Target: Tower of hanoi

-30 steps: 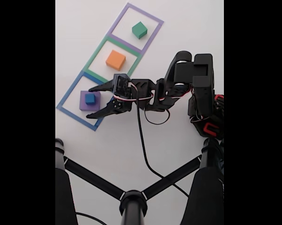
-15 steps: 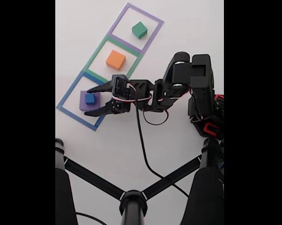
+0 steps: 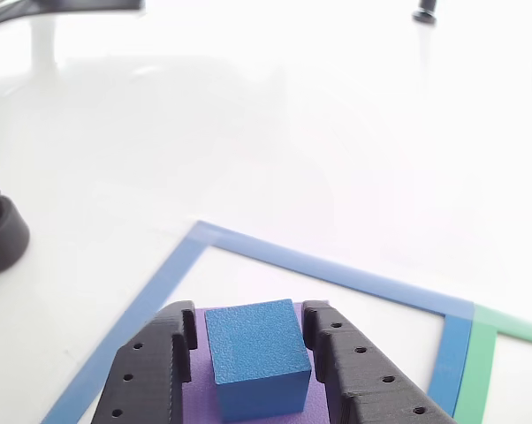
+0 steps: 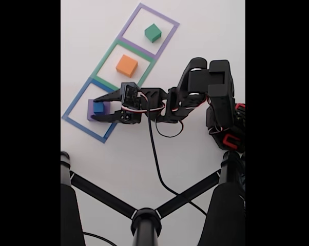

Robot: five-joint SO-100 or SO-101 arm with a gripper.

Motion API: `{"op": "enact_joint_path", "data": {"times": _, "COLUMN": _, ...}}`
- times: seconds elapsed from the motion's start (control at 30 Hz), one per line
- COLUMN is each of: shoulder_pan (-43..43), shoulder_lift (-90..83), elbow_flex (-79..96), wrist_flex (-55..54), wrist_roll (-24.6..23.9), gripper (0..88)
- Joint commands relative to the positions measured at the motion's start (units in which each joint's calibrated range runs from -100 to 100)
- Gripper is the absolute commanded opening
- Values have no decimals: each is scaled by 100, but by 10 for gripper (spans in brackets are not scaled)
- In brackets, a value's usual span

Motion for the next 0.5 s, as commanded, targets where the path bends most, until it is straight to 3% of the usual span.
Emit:
{"op": "enact_joint_path", "data": {"times": 0.0, "shoulder_pan": -12, "shoulder_lift": 0, "elbow_flex": -159, "wrist_flex": 11, "wrist_roll": 59, "gripper": 65}}
{"op": "enact_joint_path", "data": {"times": 0.47, "shoulder_pan": -35, "shoulder_lift": -128, "elbow_flex": -286, "wrist_flex": 157, "wrist_roll": 59, "gripper": 23}}
